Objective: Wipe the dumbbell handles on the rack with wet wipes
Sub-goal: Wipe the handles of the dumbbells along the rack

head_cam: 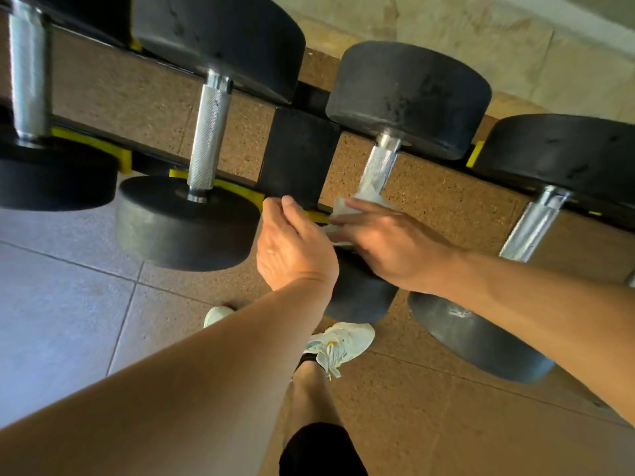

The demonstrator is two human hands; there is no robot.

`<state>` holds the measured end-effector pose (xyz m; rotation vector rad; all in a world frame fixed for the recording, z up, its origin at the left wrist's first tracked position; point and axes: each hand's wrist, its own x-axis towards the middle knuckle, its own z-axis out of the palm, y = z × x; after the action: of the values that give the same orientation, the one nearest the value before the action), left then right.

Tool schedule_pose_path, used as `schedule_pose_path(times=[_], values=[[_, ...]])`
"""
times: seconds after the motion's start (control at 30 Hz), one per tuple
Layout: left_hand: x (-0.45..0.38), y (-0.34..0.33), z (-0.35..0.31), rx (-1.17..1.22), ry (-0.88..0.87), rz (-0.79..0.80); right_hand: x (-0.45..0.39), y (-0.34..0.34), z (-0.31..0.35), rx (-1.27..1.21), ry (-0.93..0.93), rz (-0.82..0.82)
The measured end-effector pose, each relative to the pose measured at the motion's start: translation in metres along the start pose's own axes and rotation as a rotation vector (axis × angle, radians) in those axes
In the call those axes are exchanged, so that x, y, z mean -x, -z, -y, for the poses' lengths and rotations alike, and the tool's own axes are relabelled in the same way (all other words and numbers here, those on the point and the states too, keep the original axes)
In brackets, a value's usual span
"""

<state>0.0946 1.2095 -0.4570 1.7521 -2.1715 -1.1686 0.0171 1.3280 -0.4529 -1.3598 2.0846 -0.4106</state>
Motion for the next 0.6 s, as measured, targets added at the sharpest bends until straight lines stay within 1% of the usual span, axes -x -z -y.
schedule_pose_path(times=[0.03, 0.13, 0.17, 0.2, 0.27, 0.3, 0.33, 0.4, 0.43, 0.47, 0.5, 0.53, 0.57, 0.6], values=[[0.0, 0.0, 0.0, -0.004, 0.003, 0.001, 0.008, -0.002, 0.0, -0.075, -0.031, -0.028], [0.001, 0.0, 0.0, -0.027, 0.006, 0.003, 0.03, -0.003, 0.013, -0.309, -0.246, -0.073], [0.001, 0.0, -0.001, -0.032, 0.005, 0.01, 0.037, -0.004, 0.015, -0.354, -0.317, -0.062], [0.001, 0.0, -0.001, -0.032, 0.006, 0.016, 0.044, -0.006, 0.014, -0.374, -0.383, -0.037], [0.0, 0.0, -0.001, -0.028, 0.012, 0.03, 0.058, -0.006, 0.006, -0.311, -0.494, 0.011], [0.0, 0.0, -0.001, -0.028, 0.012, 0.039, 0.064, -0.001, 0.0, -0.332, -0.59, -0.021], [0.0, 0.001, -0.002, -0.028, 0.011, 0.046, 0.068, 0.005, -0.007, -0.389, -0.714, -0.098], [0.0, 0.002, -0.002, -0.027, 0.005, 0.052, 0.066, 0.017, -0.015, -0.45, -0.965, -0.354], [0.0, 0.002, -0.002, -0.024, 0.001, 0.051, 0.06, 0.018, -0.015, -0.494, -1.065, -0.435], [0.0, 0.002, -0.002, -0.023, -0.002, 0.051, 0.047, 0.017, -0.01, -0.604, -1.147, -0.467], [-0.001, 0.002, -0.002, -0.021, -0.005, 0.051, 0.031, 0.013, 0.0, -0.7, -1.183, -0.429], [-0.001, 0.002, -0.002, -0.02, -0.008, 0.051, 0.015, 0.007, 0.015, -0.747, -1.204, -0.343], [-0.001, 0.002, -0.002, -0.023, -0.011, 0.05, 0.003, -0.003, 0.029, -0.695, -1.185, -0.245], [-0.001, 0.002, -0.002, -0.029, -0.014, 0.048, -0.006, -0.009, 0.042, -0.627, -1.188, -0.188]])
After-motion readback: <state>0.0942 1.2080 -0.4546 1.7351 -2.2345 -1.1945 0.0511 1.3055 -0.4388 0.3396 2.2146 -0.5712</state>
